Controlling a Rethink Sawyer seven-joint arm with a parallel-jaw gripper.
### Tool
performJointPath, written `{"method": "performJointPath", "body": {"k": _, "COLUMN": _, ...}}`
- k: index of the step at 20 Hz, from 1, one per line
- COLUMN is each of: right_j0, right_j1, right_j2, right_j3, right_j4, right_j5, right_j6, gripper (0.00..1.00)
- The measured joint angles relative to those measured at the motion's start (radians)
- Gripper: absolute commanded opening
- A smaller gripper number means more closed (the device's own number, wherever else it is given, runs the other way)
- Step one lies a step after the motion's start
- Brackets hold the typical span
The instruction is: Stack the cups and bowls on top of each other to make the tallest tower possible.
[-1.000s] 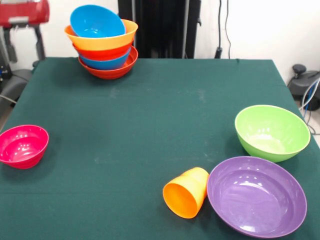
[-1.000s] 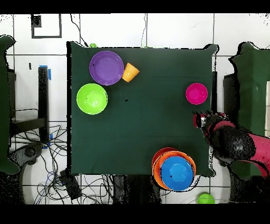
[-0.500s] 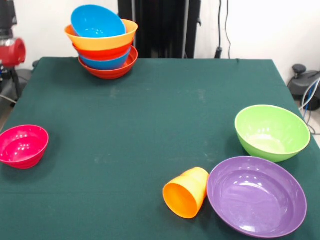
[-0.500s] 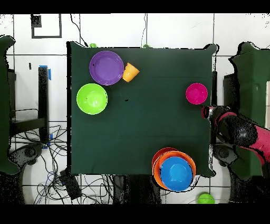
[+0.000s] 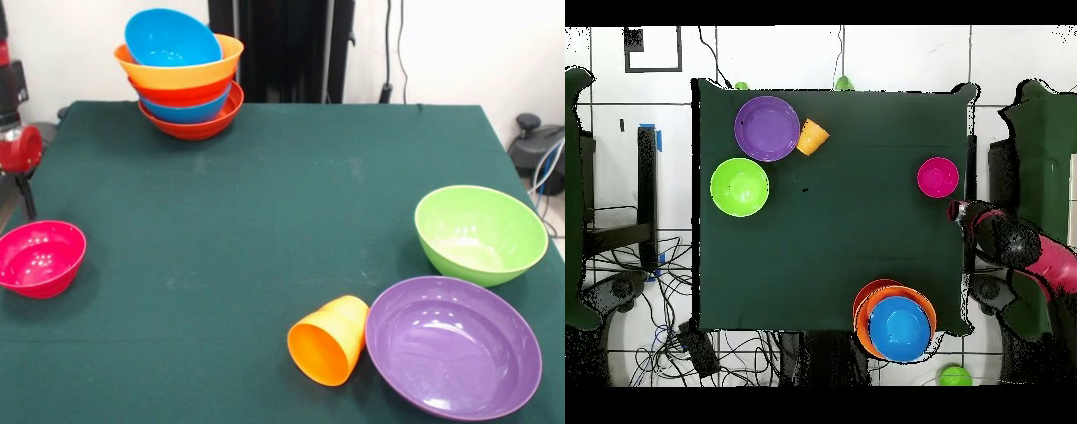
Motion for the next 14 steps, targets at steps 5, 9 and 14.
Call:
{"method": "performJointPath", "body": {"k": 5, "right_j0": 0.033, "right_j1": 0.034, "right_j2": -0.020, "right_j3": -0.030, "right_j4": -0.002, "right_j5": 0.000, "right_j6": 0.000, "gripper": 1.00}}
{"method": "performJointPath", "body": {"k": 9, "right_j0": 0.069, "right_j1": 0.057, "right_j2": -0.024, "right_j3": -0.062, "right_j4": -0.002, "right_j5": 0.001, "right_j6": 0.000, "gripper": 1.00}}
{"method": "performJointPath", "body": {"k": 14, "right_j0": 0.111, "right_j1": 0.076, "right_j2": -0.024, "right_j3": -0.120, "right_j4": -0.002, "right_j5": 0.035, "right_j6": 0.000, "gripper": 1.00}}
